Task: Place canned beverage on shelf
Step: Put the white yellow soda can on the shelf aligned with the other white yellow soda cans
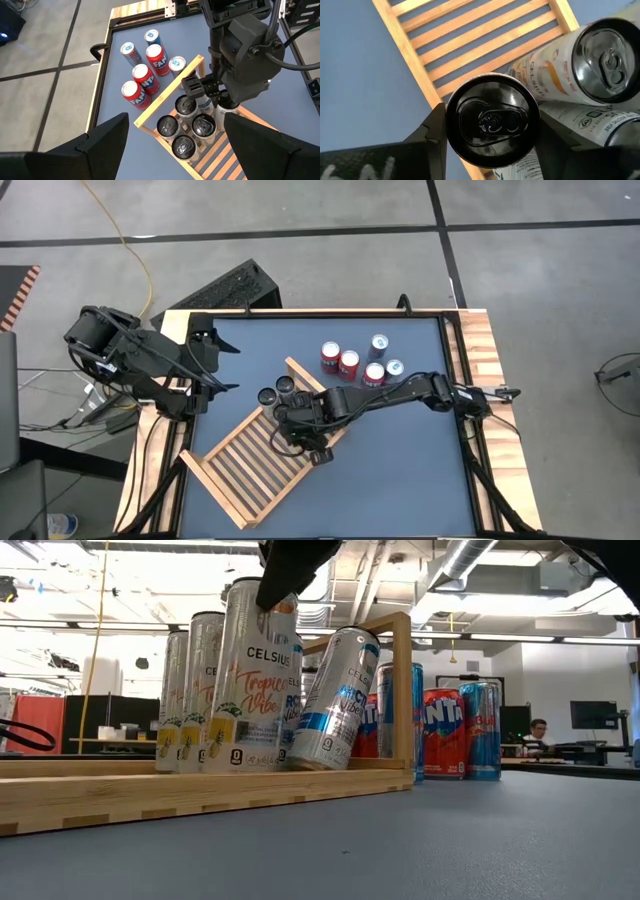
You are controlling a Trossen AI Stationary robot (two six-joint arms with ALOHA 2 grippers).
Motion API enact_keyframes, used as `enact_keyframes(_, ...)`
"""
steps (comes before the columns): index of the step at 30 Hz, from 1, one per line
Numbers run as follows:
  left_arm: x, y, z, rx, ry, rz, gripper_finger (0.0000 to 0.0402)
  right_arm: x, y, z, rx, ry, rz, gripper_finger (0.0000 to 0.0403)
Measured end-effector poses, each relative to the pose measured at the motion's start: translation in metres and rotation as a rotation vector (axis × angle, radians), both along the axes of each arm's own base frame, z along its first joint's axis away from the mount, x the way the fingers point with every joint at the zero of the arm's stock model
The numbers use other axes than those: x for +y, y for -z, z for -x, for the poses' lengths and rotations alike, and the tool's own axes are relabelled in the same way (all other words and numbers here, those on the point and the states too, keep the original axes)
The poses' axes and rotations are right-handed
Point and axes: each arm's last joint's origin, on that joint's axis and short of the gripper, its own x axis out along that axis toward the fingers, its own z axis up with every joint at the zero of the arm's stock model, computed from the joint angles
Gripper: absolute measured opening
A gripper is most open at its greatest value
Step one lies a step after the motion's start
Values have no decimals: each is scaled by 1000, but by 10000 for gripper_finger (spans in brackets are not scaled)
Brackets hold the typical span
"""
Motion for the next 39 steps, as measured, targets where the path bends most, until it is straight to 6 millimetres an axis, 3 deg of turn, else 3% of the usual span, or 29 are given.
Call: enact_keyframes(39, 0, 0, 0, 3, 8, -22, 315, 2, -11, 1, -53, -134, 9, 190)
